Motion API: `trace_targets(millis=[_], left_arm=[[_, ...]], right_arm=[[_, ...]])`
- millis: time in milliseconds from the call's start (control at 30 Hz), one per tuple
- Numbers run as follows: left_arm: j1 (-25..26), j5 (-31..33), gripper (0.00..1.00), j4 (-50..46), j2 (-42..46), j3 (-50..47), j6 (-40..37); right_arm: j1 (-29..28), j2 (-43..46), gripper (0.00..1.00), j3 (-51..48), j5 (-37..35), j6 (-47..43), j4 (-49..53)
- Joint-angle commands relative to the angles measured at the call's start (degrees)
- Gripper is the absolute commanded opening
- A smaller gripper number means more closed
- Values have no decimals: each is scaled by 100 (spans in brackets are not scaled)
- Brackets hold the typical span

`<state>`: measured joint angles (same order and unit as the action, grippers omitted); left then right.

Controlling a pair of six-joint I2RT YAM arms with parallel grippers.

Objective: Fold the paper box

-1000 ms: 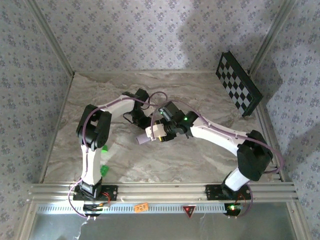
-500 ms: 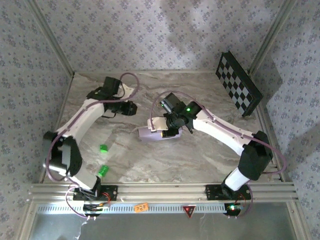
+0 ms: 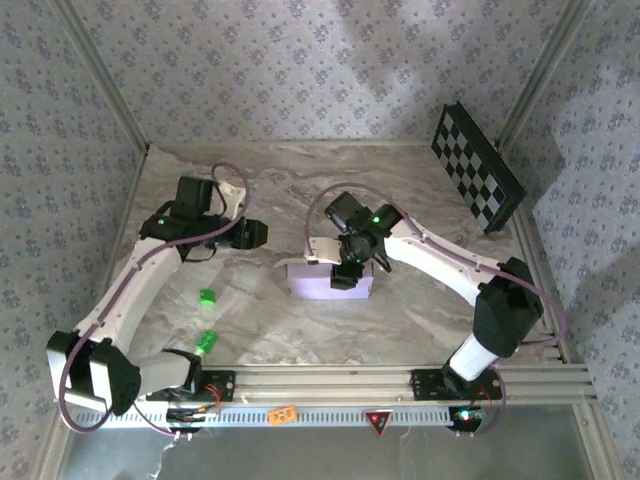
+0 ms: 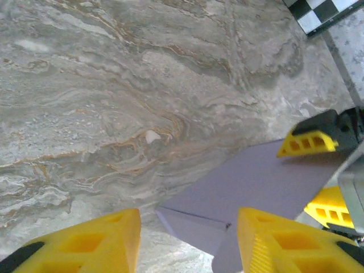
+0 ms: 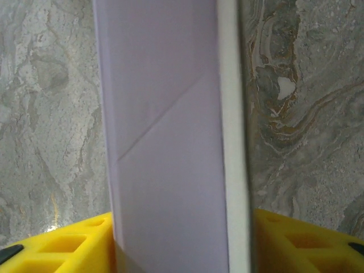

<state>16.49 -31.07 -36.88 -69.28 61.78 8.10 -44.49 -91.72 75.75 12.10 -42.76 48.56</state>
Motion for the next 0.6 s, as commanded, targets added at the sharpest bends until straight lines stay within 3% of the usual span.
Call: trace_targets(millis=[0,267,567], left_arm=[[-5,-436,55,196,220,-93,34],[122,-809,62,225,380,-282,25],[641,-84,64,133,599,-583,176]], right_arm=[[36,87,67,138,124,256,10],[382,874,72,256,426,1570,-654],[892,2058,71,-425,-427,3962,-985]])
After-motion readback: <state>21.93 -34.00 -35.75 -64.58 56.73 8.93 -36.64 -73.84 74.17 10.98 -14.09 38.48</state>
